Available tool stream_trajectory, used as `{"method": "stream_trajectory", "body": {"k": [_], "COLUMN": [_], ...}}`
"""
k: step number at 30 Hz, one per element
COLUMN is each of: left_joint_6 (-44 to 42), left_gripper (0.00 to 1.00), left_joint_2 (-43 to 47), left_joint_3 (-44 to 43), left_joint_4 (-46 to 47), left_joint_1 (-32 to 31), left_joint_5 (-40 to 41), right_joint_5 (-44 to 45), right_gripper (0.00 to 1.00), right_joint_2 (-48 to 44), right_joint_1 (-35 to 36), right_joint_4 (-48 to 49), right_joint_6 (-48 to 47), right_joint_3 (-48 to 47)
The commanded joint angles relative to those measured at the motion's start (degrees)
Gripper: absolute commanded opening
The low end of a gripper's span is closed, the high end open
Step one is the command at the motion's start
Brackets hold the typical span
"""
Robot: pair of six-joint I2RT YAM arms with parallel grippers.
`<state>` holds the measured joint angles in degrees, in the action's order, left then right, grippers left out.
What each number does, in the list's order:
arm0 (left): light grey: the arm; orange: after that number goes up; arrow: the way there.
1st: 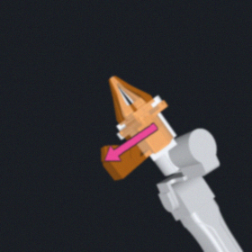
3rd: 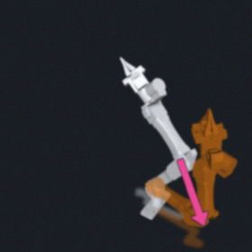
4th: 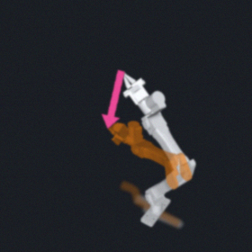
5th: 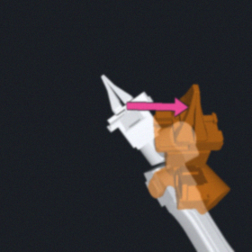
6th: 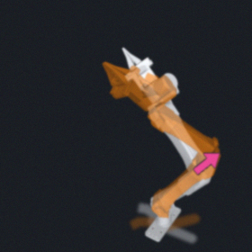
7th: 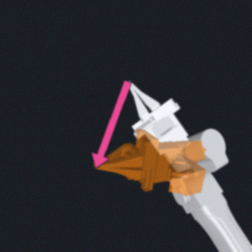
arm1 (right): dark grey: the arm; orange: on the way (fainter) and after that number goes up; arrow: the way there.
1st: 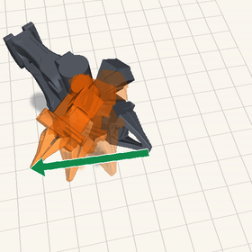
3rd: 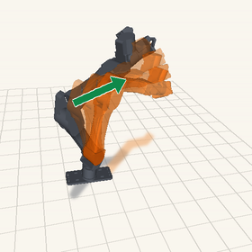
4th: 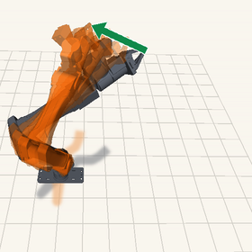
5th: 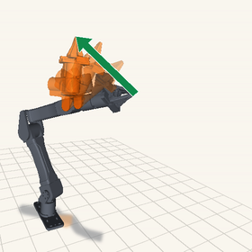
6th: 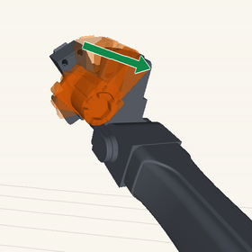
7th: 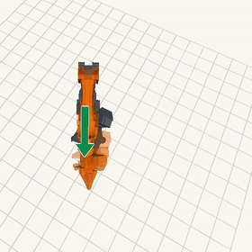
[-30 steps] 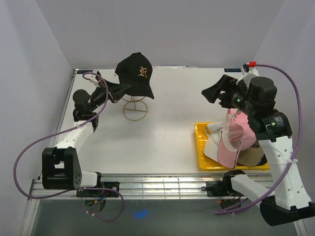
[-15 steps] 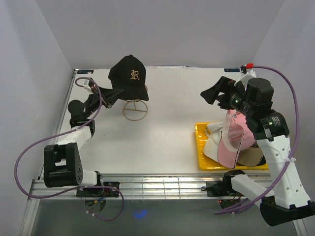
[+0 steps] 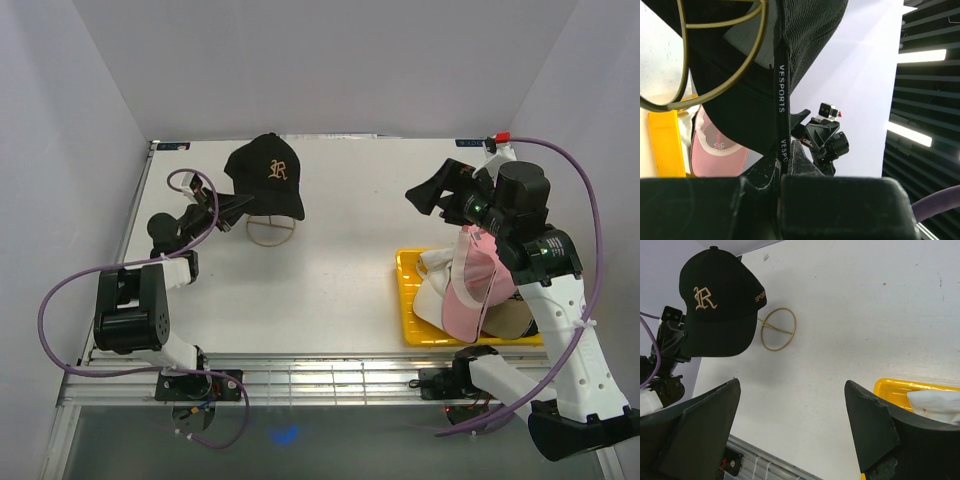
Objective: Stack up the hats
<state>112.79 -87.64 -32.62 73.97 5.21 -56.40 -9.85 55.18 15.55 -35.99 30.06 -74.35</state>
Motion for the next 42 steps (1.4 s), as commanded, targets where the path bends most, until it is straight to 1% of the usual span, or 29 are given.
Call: {"method": "stream_trajectory", "body": {"k": [1, 2, 5, 17, 26, 29, 30, 33, 34, 36, 37, 42], "left_joint_6": [1.89, 2.60, 5.24, 7.70, 8.06, 7.97, 7.97, 7.79, 7.79, 7.62, 7.53, 7.62], "left_gripper": [0.00, 0.00, 0.00, 0.00, 0.01, 0.04, 0.09, 0.12, 0.15, 0.17, 0.20, 0.29], "left_joint_2": [-1.30, -1.92, -4.64, -10.45, -13.26, -13.88, -14.05, -14.58, -14.58, -14.93, -15.02, -15.28], "left_joint_3": [1.15, 1.50, 2.91, 6.34, 9.07, 9.86, 10.12, 10.82, 11.17, 11.44, 11.70, 12.32], "left_joint_4": [7.93, 10.72, 15.22, 21.73, 22.79, 22.97, 22.97, 22.97, 22.97, 22.97, 22.97, 22.97], "left_joint_1": [1.29, 1.73, 2.26, 3.05, 3.05, 3.22, 3.22, 3.49, 3.49, 3.75, 3.84, 4.72], "left_joint_5": [-0.20, -0.11, -0.11, 0.50, 0.94, 1.12, 1.12, 1.12, 1.12, 0.94, 0.86, 0.24], "right_joint_5": [-0.61, -0.70, -0.52, -0.44, -0.52, -0.44, -0.52, -0.44, -0.44, -0.26, -0.35, -0.26], "right_gripper": [0.90, 0.90, 0.90, 0.90, 0.90, 0.90, 0.90, 0.90, 0.90, 0.90, 0.90, 0.90], "right_joint_2": [-0.69, -0.69, -0.60, -0.60, -0.33, -0.33, -0.33, -0.33, -0.42, -0.33, -0.33, -0.42], "right_joint_1": [0.01, 0.01, 0.01, 0.01, 0.01, 0.01, 0.01, 0.01, 0.01, 0.01, 0.01, 0.01], "right_joint_4": [2.59, 2.59, 2.68, 2.85, 2.85, 2.68, 2.68, 2.41, 2.41, 2.33, 2.33, 2.33], "right_joint_6": [0.08, 0.00, -0.18, -0.71, -1.06, -1.32, -1.41, -1.76, -1.85, -1.94, -1.94, -2.20], "right_joint_3": [0.43, 0.52, 0.78, 2.28, 2.63, 2.72, 2.72, 2.72, 2.72, 2.80, 2.80, 2.89]}}
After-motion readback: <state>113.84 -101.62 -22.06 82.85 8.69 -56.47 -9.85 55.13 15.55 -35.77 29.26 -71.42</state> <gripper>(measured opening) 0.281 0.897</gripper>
